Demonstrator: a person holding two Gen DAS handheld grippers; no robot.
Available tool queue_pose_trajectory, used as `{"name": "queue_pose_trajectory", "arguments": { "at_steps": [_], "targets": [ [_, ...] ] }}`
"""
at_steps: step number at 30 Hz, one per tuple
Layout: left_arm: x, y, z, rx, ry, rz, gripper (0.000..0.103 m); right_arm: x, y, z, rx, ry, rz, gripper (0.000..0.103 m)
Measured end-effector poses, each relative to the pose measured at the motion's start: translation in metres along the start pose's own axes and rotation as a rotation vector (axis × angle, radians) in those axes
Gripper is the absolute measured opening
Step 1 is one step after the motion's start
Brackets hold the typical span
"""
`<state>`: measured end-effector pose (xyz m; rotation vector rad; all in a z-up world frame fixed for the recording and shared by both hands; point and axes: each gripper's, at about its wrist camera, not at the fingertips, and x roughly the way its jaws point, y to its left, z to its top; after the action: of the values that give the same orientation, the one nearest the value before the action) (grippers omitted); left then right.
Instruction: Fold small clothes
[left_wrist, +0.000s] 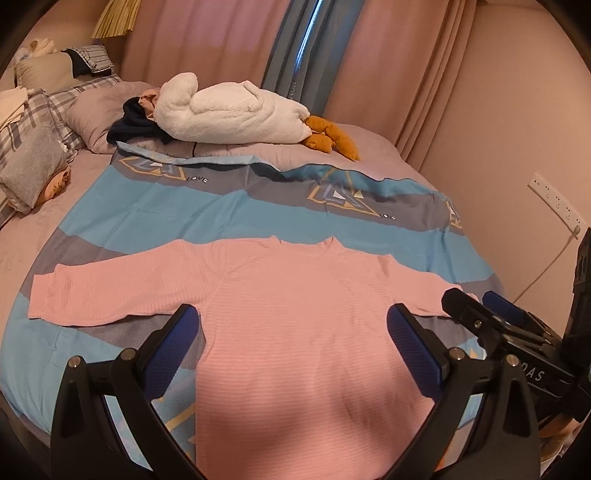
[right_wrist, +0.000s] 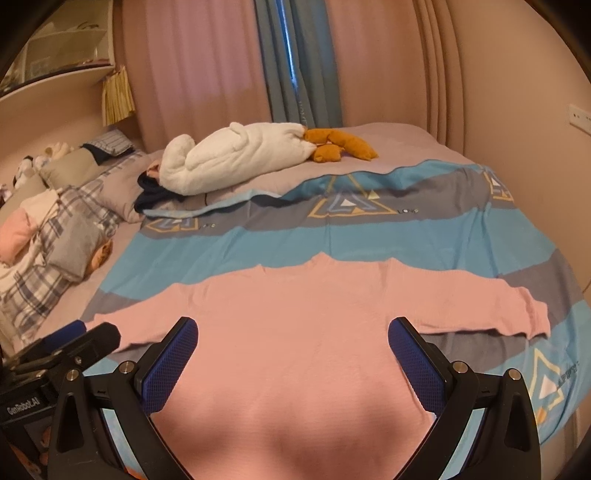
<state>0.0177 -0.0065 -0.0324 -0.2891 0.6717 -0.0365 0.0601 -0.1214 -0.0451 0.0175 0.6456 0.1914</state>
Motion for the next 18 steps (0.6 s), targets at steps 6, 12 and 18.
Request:
{"name": "queue_pose_trajectory", "arguments": {
  "at_steps": [6, 12, 18],
  "targets": [
    [-0.002, 0.001, -0.003, -0.010, -0.008, 0.002, 0.102, 0.003, 0.004, -0.002, -0.002, 0.016, 0.034, 0.102],
    [-0.003, 0.004, -0.005, -0.021, -0.009, 0.012, 0.102, 0.003, 0.008, -0.003, -0.010, 0.014, 0.062, 0.102],
    [0.000, 0.004, -0.004, -0.006, -0.008, 0.045, 0.102, 0.005, 0.010, -0.005, -0.011, 0.022, 0.071, 0.102]
  ]
}}
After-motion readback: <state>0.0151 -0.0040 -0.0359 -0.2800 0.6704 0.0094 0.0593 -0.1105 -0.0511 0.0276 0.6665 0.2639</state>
